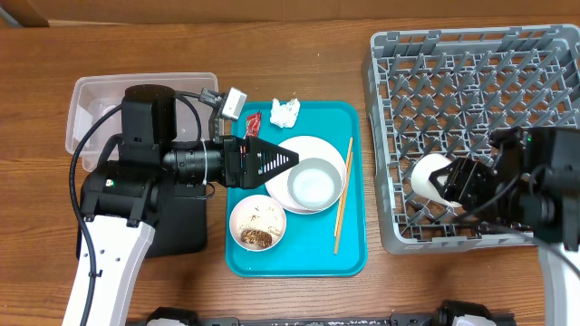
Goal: Sort waste into correct bins and load items into the dishwasher
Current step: 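Place the white cup into the dish rack with the right gripper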
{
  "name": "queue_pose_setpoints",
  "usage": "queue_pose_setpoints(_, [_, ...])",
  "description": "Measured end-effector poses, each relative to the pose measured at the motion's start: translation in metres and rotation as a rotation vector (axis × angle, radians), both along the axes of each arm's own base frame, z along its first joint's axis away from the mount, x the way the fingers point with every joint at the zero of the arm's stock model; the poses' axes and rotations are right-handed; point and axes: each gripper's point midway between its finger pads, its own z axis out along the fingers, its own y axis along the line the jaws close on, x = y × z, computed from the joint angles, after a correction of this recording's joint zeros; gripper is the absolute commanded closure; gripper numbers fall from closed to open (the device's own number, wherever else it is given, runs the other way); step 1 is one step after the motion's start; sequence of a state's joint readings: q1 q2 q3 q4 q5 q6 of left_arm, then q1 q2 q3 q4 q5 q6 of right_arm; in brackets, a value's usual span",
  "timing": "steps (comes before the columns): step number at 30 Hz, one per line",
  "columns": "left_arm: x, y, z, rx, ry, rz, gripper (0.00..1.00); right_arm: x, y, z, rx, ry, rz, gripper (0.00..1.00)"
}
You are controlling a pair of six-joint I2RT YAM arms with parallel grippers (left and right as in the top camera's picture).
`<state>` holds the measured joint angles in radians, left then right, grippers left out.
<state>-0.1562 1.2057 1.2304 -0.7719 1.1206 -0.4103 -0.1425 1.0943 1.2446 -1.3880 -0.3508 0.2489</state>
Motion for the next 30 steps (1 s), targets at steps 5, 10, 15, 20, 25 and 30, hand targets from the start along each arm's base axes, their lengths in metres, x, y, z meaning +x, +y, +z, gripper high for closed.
queue_pose_setpoints(5, [0.000, 0.000, -0.001, 0.003, 0.001, 0.003, 0.00, 0.011, -0.006, -0.022, -0.034, 0.092, 0.005, 0.41])
queue_pose_setpoints(10, [0.001, 0.001, -0.001, 0.009, -0.001, 0.008, 0.00, 0.025, -0.002, -0.041, -0.098, 0.142, 0.051, 0.41])
queue_pose_setpoints(15, [0.002, 0.001, -0.002, 0.011, -0.001, 0.011, 0.00, 0.025, 0.007, -0.065, -0.148, 0.248, 0.109, 0.34])
queue_pose_setpoints(20, [0.002, 0.001, -0.003, 0.014, 0.002, 0.013, 0.00, 0.028, 0.006, -0.083, -0.223, 0.316, 0.118, 0.11])
queue_pose_setpoints(25, [0.001, 0.001, -0.003, 0.014, 0.003, 0.013, 0.00, 0.031, 0.002, -0.085, -0.250, 0.320, 0.102, 0.02])
queue_pose_setpoints(30, [0.001, 0.001, -0.003, 0.015, 0.004, 0.013, 0.00, 0.045, 0.004, -0.062, -0.244, 0.244, 0.100, 0.05])
